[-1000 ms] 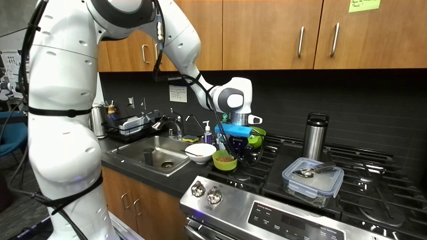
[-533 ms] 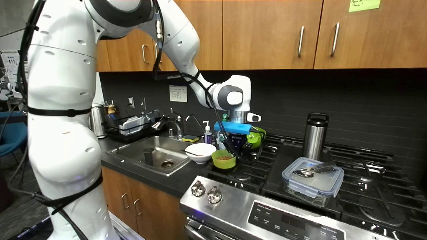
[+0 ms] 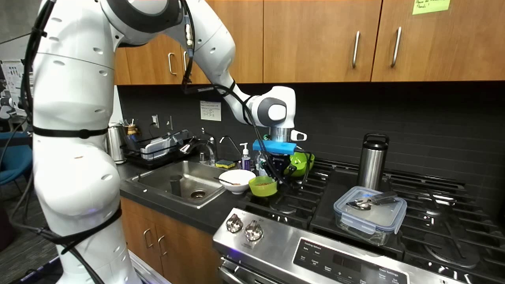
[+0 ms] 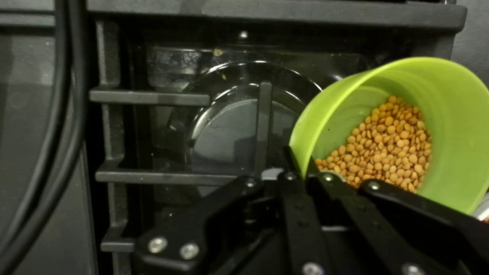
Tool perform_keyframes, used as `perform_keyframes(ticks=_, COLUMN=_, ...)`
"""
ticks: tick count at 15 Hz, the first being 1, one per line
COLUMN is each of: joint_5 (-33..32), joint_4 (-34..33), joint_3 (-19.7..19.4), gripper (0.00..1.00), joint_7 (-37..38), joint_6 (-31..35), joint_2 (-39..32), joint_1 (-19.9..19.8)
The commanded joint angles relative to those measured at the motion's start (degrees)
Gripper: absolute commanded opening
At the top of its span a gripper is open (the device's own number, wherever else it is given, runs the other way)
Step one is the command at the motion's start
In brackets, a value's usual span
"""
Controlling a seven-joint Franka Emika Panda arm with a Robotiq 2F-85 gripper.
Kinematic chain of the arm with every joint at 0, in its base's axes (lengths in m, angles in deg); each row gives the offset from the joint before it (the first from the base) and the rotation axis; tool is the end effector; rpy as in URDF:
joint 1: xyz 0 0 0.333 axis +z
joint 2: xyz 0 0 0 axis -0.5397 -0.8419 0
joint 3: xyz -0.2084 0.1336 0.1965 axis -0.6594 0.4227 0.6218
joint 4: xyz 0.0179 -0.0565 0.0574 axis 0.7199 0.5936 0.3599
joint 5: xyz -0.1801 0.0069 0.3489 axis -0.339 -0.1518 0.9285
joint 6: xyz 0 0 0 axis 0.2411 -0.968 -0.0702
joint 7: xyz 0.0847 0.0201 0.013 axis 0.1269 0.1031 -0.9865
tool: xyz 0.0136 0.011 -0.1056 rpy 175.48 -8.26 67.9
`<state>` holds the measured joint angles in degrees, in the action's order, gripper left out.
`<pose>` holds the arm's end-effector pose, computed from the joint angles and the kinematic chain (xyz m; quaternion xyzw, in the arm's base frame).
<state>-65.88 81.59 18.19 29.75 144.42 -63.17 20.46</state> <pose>0.5134 -0.2007 0.2966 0.9986 0.0319 -0.0422 0.0074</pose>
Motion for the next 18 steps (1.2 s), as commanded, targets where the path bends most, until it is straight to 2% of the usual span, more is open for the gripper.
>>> perform_keyframes(ticks=1, joint_5=-0.41, joint_4=-2.83, joint_3=0.77, gripper=0.01, joint_7=1.15, joint_6=-1.57, joint_2=-2.05, joint_1=0.26)
perform_keyframes(ticks=11, joint_5=-0.55, joint_4=-10.62, joint_3=1.91, gripper=0.01, joint_7=-1.07, joint_6=-6.01, joint_2=-5.74, joint_1=-0.3)
perform_keyframes(ticks=18, joint_5=-0.71, joint_4=-12.54, joint_3=3.33, gripper=0.01, joint_7=-3.82, joint_6=-8.28, joint_2=-6.13, joint_1=0.01)
